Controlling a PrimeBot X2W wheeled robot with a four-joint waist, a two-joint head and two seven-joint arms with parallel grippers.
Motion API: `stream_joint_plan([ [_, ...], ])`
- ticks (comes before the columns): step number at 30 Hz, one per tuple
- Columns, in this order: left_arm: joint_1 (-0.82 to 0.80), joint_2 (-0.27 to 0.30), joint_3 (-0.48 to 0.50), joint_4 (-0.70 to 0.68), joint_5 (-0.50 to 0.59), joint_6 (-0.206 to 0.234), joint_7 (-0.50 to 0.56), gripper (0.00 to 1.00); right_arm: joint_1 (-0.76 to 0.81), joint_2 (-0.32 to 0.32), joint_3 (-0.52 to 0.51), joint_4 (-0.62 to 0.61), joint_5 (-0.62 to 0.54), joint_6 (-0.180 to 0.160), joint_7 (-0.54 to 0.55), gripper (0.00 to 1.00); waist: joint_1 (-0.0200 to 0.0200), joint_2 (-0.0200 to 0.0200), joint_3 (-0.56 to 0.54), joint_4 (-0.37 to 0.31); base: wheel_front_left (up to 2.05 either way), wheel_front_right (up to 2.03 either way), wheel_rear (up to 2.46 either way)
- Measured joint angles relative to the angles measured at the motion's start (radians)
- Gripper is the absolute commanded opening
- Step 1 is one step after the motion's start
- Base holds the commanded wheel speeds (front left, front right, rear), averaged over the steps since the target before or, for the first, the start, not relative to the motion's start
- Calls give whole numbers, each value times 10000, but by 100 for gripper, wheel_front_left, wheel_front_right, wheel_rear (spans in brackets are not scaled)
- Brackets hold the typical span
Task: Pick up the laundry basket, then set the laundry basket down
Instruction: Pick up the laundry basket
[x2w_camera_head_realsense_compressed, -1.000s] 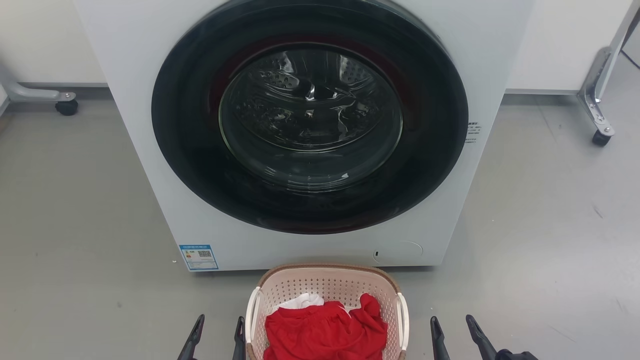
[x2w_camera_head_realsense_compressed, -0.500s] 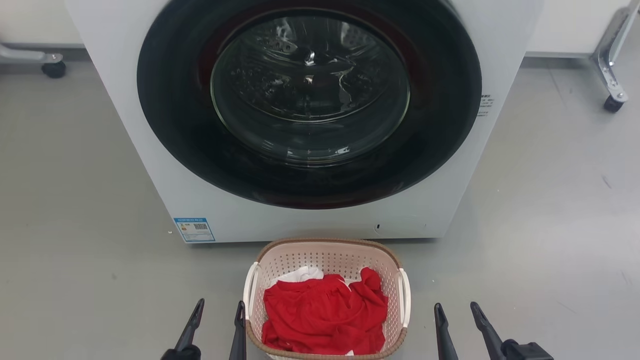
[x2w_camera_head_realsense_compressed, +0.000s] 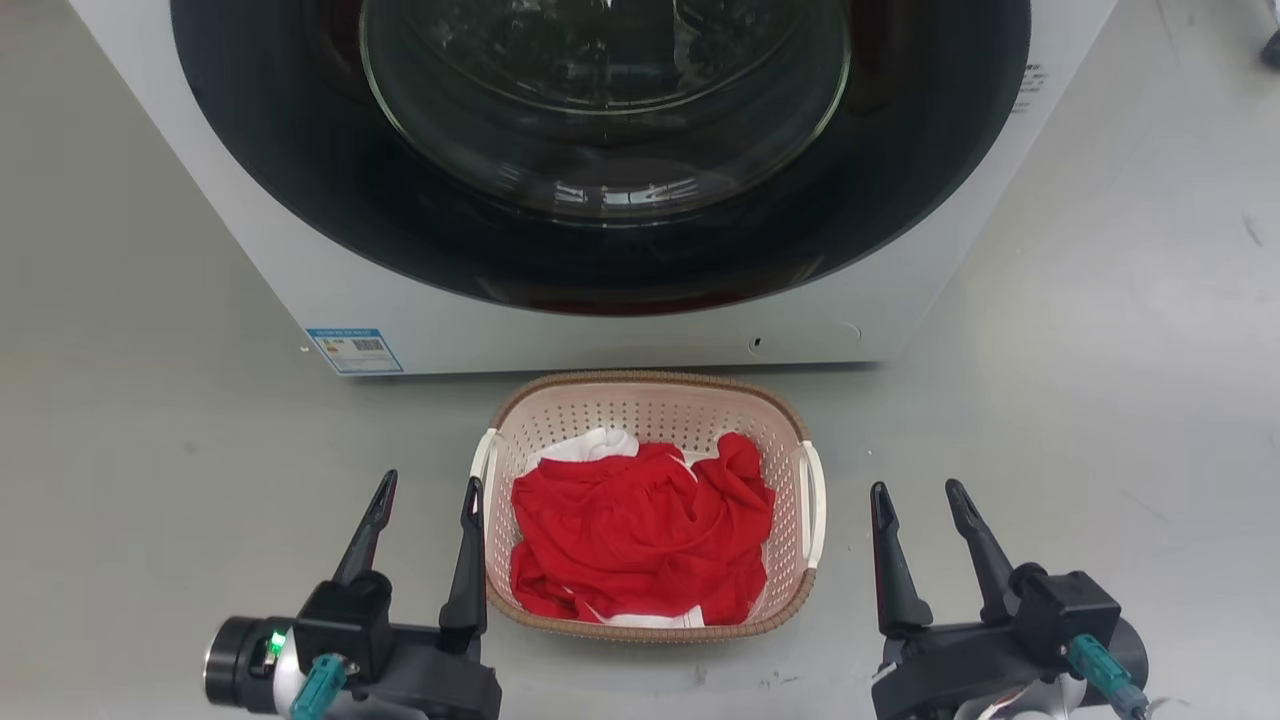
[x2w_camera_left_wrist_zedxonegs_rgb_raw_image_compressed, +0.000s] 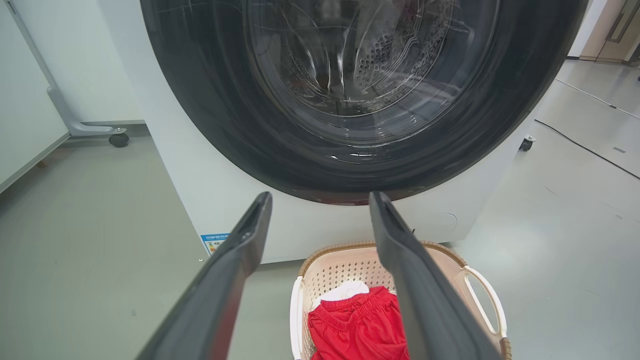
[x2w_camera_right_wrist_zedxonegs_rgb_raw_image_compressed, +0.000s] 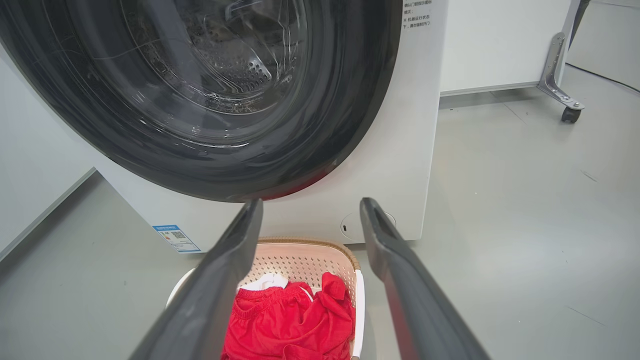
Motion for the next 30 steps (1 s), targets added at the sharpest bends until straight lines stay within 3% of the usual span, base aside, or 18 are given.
stream_joint_plan([
  [30,-4210,-21,263,2284,178,-249,2,100,-4261,-48,-226,2136,-27,176,-71,100,0,1,4432,-244,0,0,0],
])
